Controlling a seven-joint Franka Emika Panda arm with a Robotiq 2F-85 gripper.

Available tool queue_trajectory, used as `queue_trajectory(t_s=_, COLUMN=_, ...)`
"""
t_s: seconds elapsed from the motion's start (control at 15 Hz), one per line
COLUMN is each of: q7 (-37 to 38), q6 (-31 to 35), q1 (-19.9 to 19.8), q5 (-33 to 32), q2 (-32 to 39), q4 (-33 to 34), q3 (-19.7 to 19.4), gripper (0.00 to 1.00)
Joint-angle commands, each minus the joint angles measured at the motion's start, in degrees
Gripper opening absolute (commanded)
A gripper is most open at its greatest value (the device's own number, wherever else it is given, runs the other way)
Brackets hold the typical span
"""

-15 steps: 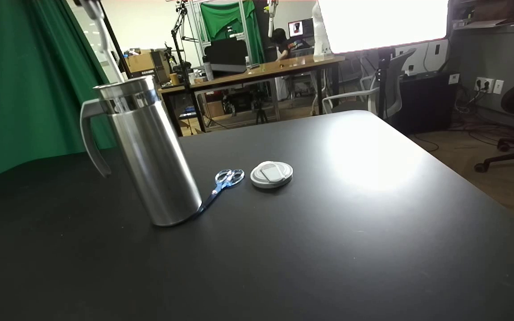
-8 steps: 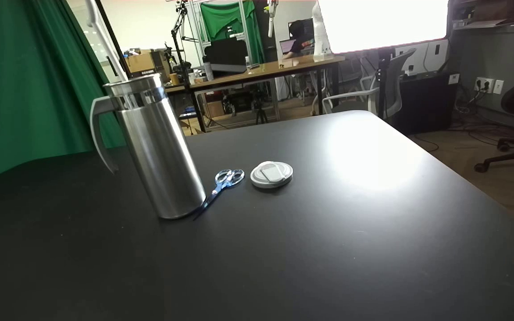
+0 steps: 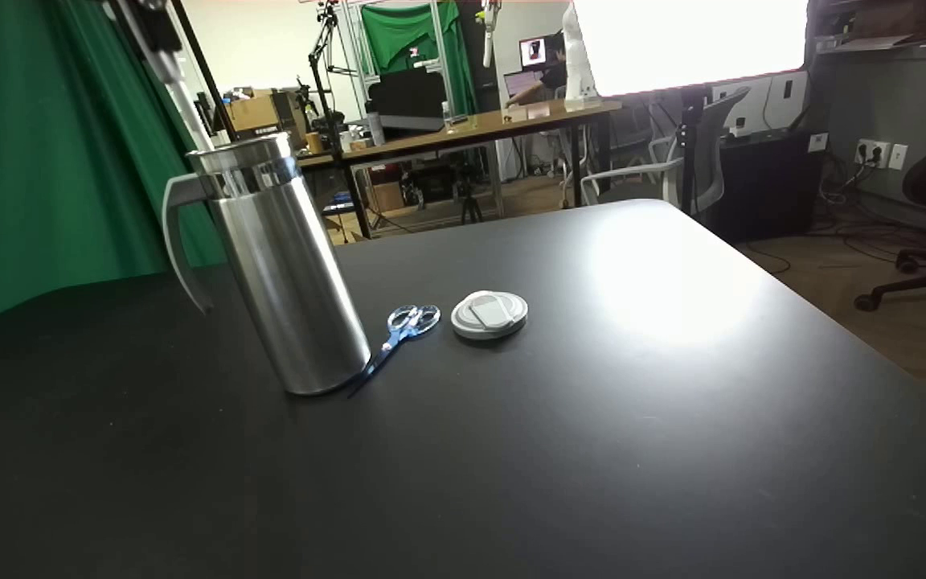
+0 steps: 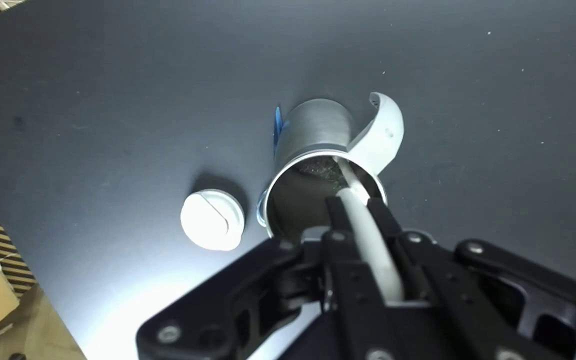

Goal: Move the bottle brush up and down repeatedly in the flask

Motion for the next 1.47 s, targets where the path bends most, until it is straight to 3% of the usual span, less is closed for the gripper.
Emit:
queue_trajectory(t_s=0.0, q7=-1.3, q6=2.9, q1=0.6, q5=3.0, q2=2.6, q4=-0.1, q3=-1.7, gripper=0.04)
queue_trajectory(t_s=0.67, q7=-2.9, q6=5.6, q1=-0.2, q5=4.5, q2=8.0, q4=0.7, q3=-3.9, gripper=0.04)
queue_trajectory(t_s=1.4, q7=-1.8, q6=0.3, q1=-0.9, q5=2.7, q2=-0.6, q4=3.2, q3=-3.6, gripper=0.04)
